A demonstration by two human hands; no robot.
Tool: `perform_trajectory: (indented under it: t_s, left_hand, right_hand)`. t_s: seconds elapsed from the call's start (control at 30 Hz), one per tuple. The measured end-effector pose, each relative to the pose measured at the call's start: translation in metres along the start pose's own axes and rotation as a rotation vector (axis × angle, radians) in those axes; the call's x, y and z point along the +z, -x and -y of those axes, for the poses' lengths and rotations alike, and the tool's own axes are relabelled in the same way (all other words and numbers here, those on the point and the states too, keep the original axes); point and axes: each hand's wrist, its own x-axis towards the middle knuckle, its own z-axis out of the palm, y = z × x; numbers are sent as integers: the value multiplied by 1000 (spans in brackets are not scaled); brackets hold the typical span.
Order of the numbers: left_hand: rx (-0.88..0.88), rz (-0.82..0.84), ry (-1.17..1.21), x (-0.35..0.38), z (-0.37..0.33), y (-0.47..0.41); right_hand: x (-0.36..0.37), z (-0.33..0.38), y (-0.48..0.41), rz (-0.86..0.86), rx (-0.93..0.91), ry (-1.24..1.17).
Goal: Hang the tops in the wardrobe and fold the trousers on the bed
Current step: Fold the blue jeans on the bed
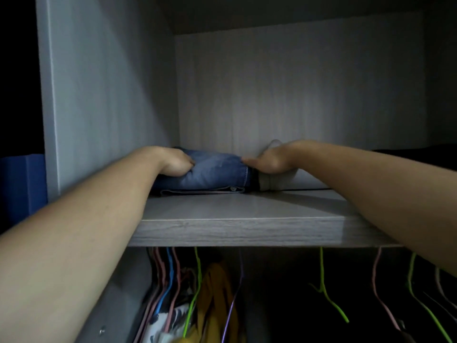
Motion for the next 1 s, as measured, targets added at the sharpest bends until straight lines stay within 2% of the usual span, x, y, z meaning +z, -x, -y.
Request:
perform_trajectory:
  t_s: [0.07,0.1,0.2,0.27,0.37,0.57,0.67,0.8,1.0]
  left_hand:
    - [13,-74,52,-2,1,5]
    - [7,-174,69,-4,1,9]
    - [-26,-672,123,-14,-8,26]
    - [9,-915,139,-24,-23,43]
    - [83,-1070,178,-33,-49,70]
    - [303,-1159,152,-9,-93,120]
    - [362,-1121,194,6,-108,143]
    - [447,-1038,362,21,-137,173]
    - [611,-925,573,39,-214,225]
  right_hand:
    - [-6,1,-1,22,-27,-1]
    - [-10,1,-1,7,-52,6]
    - [-21,-6,7,-159,-88,-12]
    - [-30,-14,20,-294,-114,-7]
    - [-42,-30,47,-440,-130,-21]
    - [-37,-65,135,-648,-58,98]
    - [-24,-77,190,-705,28,140]
    - [-7,-92,266,-762,163,188]
    - [0,-122,393,-742,334,435]
